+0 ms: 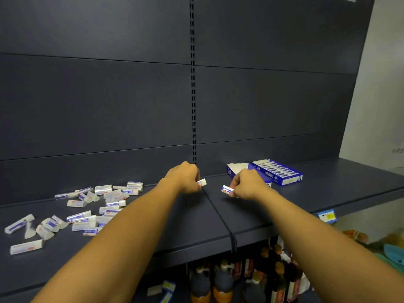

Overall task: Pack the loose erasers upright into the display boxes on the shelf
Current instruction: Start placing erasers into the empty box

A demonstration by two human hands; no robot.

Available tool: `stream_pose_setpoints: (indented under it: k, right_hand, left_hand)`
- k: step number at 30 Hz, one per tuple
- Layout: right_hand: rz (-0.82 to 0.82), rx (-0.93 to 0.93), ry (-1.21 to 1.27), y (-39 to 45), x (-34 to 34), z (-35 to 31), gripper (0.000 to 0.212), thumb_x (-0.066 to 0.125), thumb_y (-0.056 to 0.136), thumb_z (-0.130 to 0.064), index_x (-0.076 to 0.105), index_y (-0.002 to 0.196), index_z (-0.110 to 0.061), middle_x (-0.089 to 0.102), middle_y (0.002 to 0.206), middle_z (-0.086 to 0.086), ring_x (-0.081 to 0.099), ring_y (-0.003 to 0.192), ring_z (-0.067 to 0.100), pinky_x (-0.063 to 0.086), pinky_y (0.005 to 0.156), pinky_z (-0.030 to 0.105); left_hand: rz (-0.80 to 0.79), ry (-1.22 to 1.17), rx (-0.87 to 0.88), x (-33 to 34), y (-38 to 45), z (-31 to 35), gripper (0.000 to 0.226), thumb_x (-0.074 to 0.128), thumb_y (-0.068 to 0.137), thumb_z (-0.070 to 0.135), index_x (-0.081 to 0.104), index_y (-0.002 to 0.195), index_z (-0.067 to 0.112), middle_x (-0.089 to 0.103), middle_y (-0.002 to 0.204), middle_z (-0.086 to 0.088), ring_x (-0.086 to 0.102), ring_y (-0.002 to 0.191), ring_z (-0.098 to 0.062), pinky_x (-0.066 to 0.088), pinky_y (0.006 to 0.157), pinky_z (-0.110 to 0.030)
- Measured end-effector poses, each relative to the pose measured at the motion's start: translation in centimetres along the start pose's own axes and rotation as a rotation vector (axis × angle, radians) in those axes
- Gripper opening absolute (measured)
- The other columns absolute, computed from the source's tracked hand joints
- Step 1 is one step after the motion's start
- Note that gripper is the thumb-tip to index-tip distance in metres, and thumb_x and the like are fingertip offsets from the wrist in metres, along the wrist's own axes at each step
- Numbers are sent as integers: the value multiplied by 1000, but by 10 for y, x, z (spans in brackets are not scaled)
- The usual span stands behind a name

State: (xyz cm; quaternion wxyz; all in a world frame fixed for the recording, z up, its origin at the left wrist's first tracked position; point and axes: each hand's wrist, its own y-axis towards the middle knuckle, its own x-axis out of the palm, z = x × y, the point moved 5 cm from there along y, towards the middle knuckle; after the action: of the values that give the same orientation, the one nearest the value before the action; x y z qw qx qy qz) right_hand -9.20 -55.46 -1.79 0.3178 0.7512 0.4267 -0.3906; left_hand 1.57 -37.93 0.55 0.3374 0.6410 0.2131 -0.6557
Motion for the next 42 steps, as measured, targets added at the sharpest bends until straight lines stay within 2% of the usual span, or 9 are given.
stream_pose_setpoints:
  k: [10, 15, 21, 26, 32, 37, 39, 42]
  right_hand:
    - [33, 72, 74, 67, -16, 70, 11, 84, 74, -18, 75, 80, -21, 72, 92, -1, 65, 90, 15, 58, 83, 36]
    - [88, 45, 75, 116, -35, 85, 11, 82, 81, -21, 71, 84, -23, 70, 97, 1, 62, 88, 13, 51, 71, 27]
    - [106, -11, 124, 161, -29, 101, 13, 80, 84, -22, 74, 95, -18, 72, 109, 6, 64, 90, 15, 57, 79, 30]
    - [-3, -58, 160, 196, -18, 111, 10, 78, 85, -18, 70, 86, -22, 70, 103, 1, 63, 90, 13, 54, 79, 29]
    - [-166, -94, 243, 229, -13, 122, 11, 82, 76, -19, 73, 82, -18, 71, 91, -2, 65, 87, 15, 51, 65, 25]
    - [-279, -154, 346, 250, -13, 128, 16, 82, 76, -19, 74, 90, -19, 71, 95, -2, 65, 88, 16, 52, 68, 24]
    - [-327, -187, 332, 254, -13, 130, 16, 81, 79, -21, 74, 94, -22, 70, 96, -3, 64, 88, 15, 51, 68, 23]
    - [-366, -230, 308, 259, -14, 130, 13, 82, 78, -21, 75, 90, -23, 71, 91, -4, 65, 85, 16, 53, 73, 27]
  left_hand:
    - [4, -35, 34, 25, 88, 36, 17, 70, 85, 29, 69, 98, 18, 65, 93, -3, 65, 81, -23, 60, 75, -40]
    - [21, -108, 53, 37, 141, 48, 18, 70, 85, 30, 70, 100, 19, 66, 93, -2, 65, 82, -22, 60, 78, -44]
    - [75, -216, 16, 53, 176, 47, 19, 70, 84, 32, 70, 99, 20, 69, 94, 0, 65, 83, -19, 60, 77, -41]
    - [124, -343, -55, 59, 196, 37, 18, 73, 83, 27, 72, 100, 21, 69, 91, 4, 67, 81, -14, 60, 76, -37]
    - [187, -379, -157, 69, 210, 32, 14, 74, 81, 25, 73, 95, 20, 70, 85, 7, 65, 77, -10, 56, 70, -27]
    - [325, -484, -195, 74, 215, 39, 6, 74, 83, 23, 74, 89, 23, 71, 79, 10, 64, 69, -6, 46, 58, -11]
    - [355, -502, -182, 79, 214, 42, 6, 74, 84, 23, 75, 89, 25, 71, 77, 11, 64, 70, -5, 47, 58, -11]
    - [353, -485, -159, 88, 210, 47, 3, 74, 85, 26, 74, 87, 27, 70, 76, 12, 63, 70, -4, 48, 60, -13]
